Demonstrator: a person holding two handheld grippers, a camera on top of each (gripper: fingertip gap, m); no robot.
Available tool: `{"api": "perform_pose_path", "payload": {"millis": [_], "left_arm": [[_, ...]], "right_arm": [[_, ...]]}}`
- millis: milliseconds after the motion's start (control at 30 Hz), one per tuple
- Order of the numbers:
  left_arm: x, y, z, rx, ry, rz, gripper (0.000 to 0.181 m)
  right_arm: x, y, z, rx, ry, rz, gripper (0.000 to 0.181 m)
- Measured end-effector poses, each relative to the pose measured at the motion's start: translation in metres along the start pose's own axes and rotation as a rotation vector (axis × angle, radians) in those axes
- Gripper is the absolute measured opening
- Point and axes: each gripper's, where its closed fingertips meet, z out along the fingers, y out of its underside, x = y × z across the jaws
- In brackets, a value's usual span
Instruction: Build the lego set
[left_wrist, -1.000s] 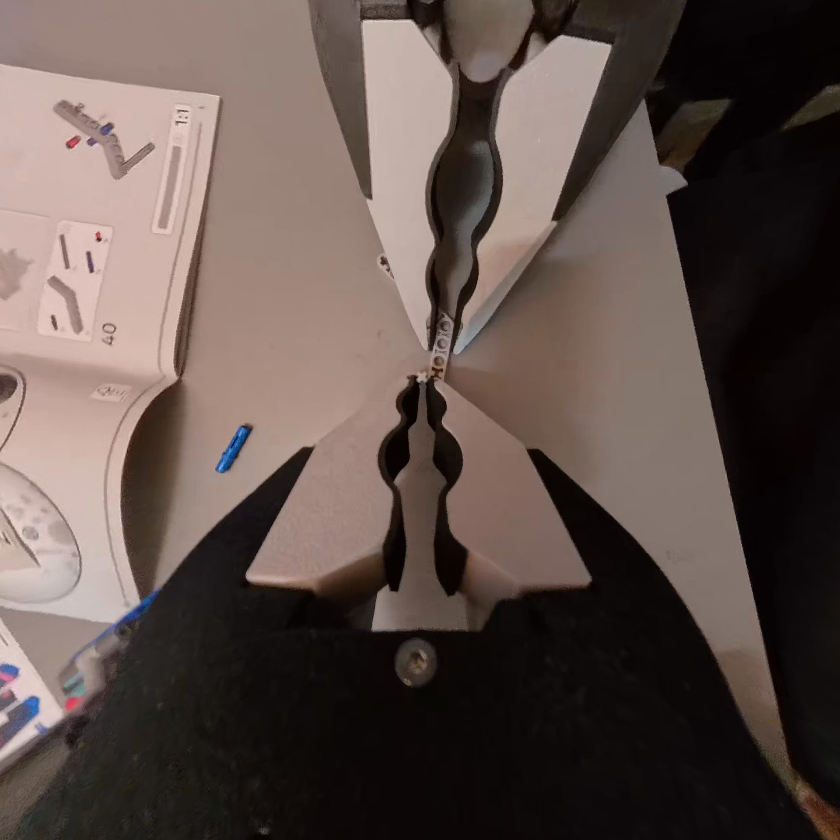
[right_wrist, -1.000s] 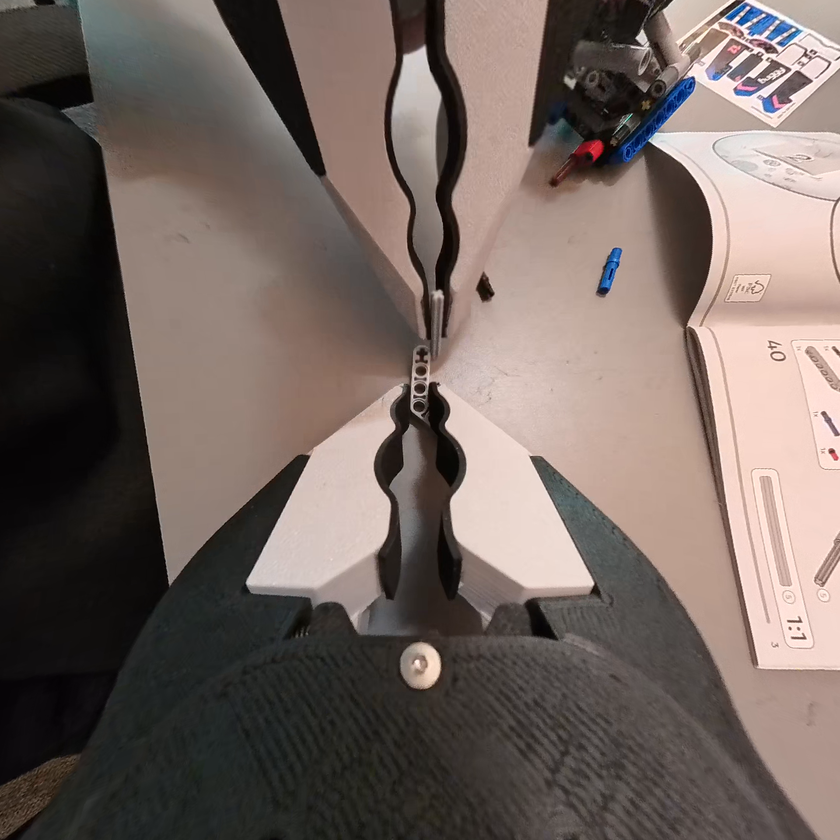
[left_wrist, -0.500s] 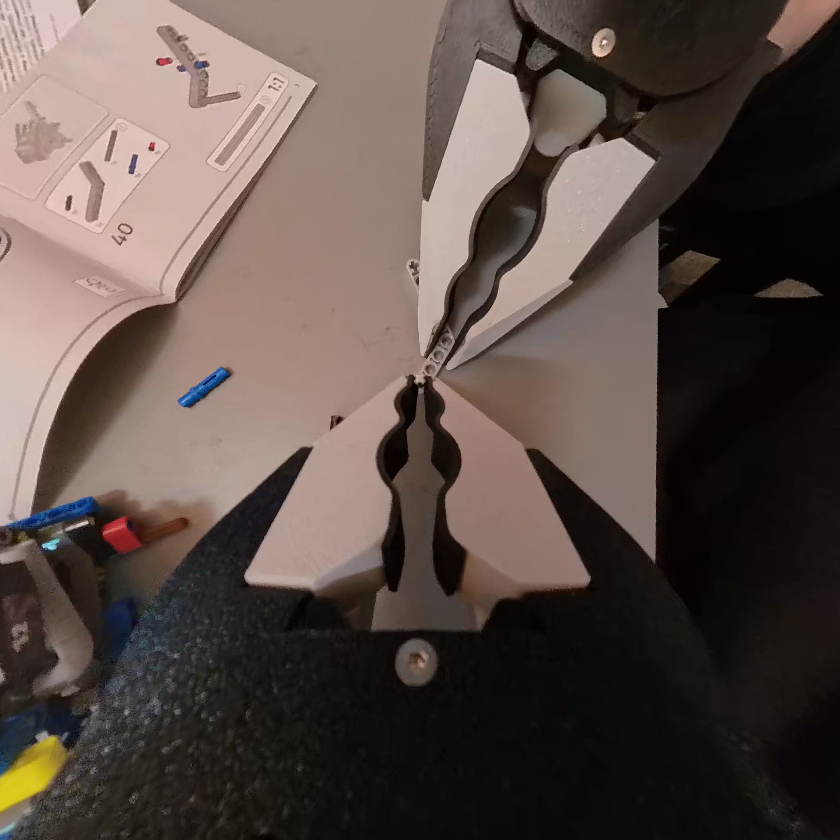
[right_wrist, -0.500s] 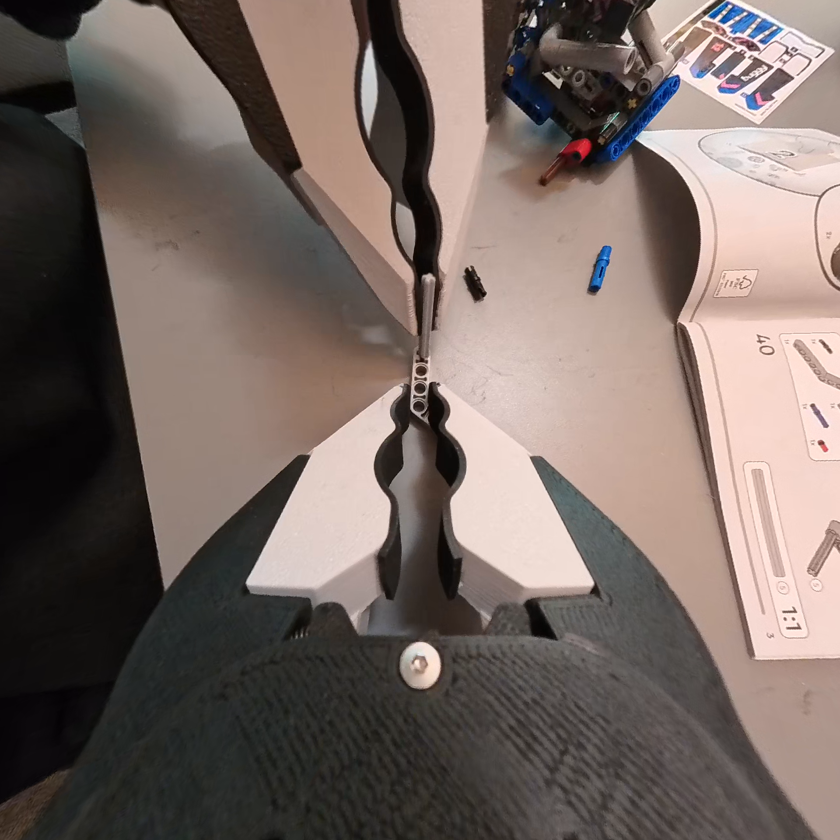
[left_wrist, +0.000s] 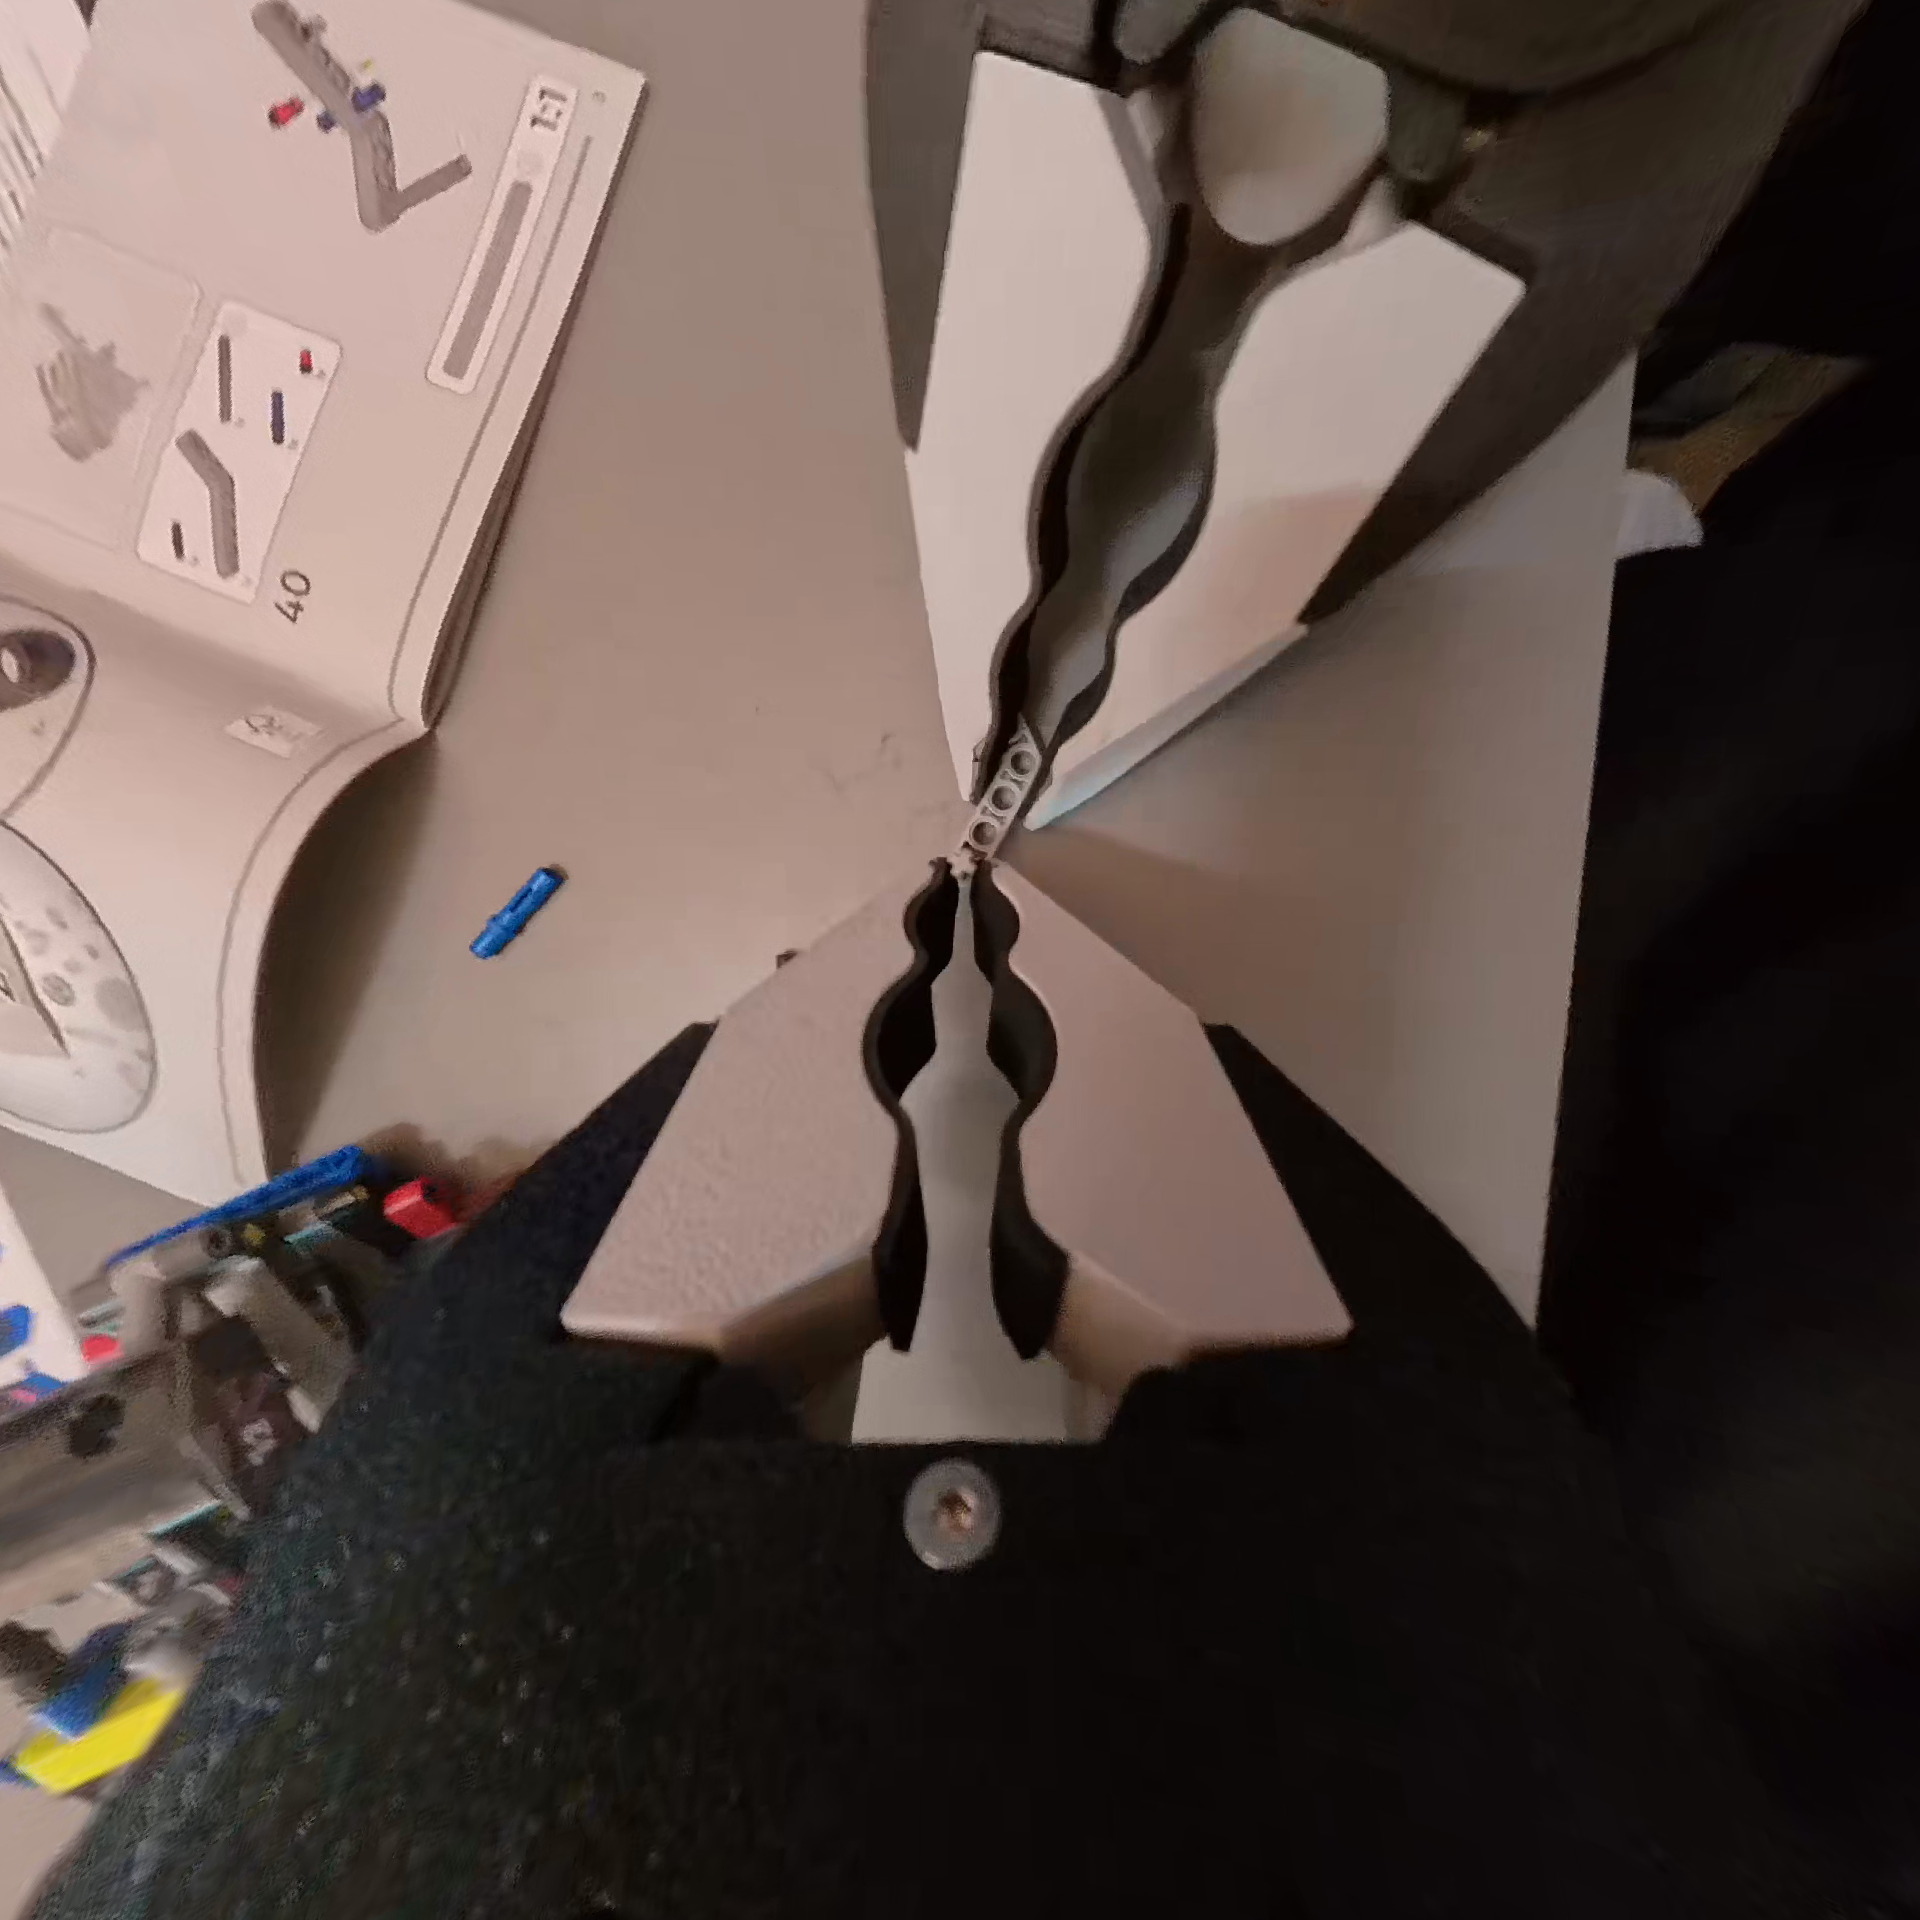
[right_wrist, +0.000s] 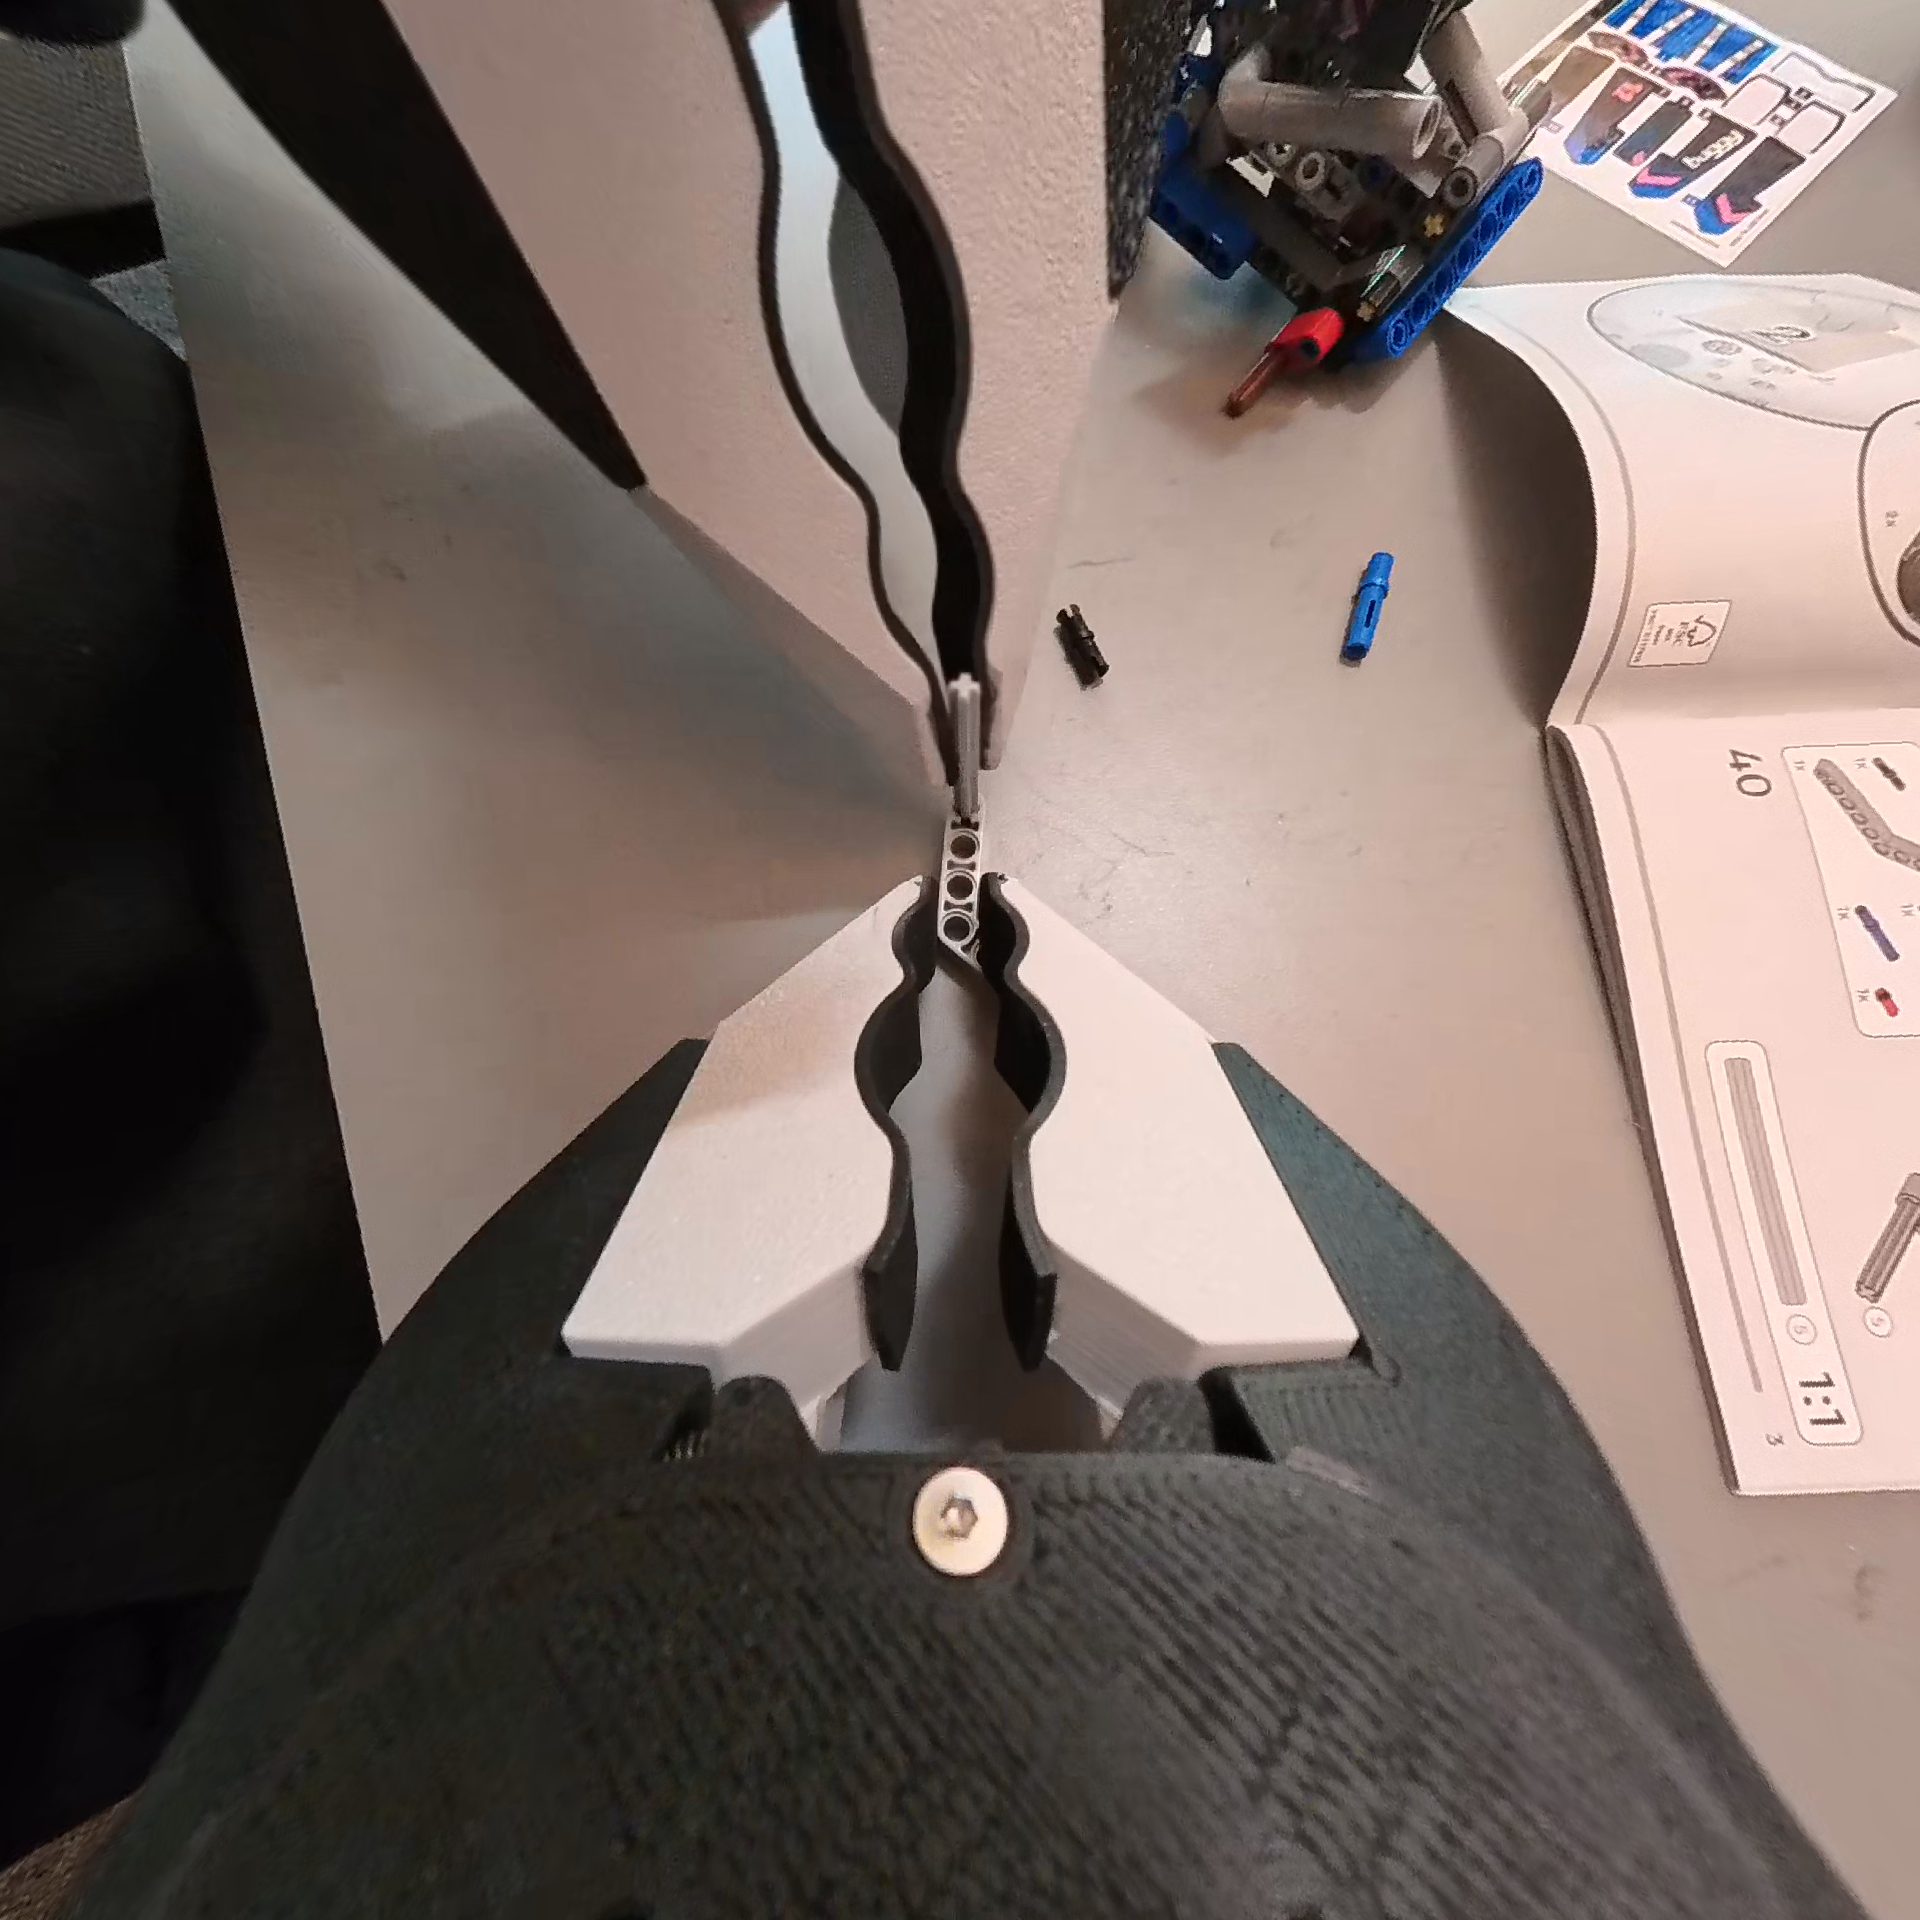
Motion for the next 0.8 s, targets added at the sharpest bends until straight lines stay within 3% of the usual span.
{"api": "perform_pose_path", "payload": {"millis": [133,433,567,667,800], "left_arm": [[0.0009,0.0007,-0.0001,0.02,-0.017,-0.107,0.001],[0.0008,-0.0007,0.001,-0.03,-0.082,-0.123,0.001],[0.0002,0.0004,0.0016,0.086,-0.034,-0.234,0.001],[0.0009,0.0026,0.0065,0.061,-0.126,-0.196,0.001],[0.0008,0.002,0.0066,0.147,-0.082,-0.268,0.001]], "right_arm": [[0.0,-0.0001,0.0001,0.0,0.001,0.002,0.007],[-0.0004,0.0,0.0,0.0,0.004,0.001,0.007],[-0.0005,0.0,0.0,0.0,0.005,0.011,0.007],[-0.0011,0.0001,0.0,0.0,0.001,0.015,0.007],[-0.0013,0.0002,0.0,0.0,0.003,0.019,0.007]]}}
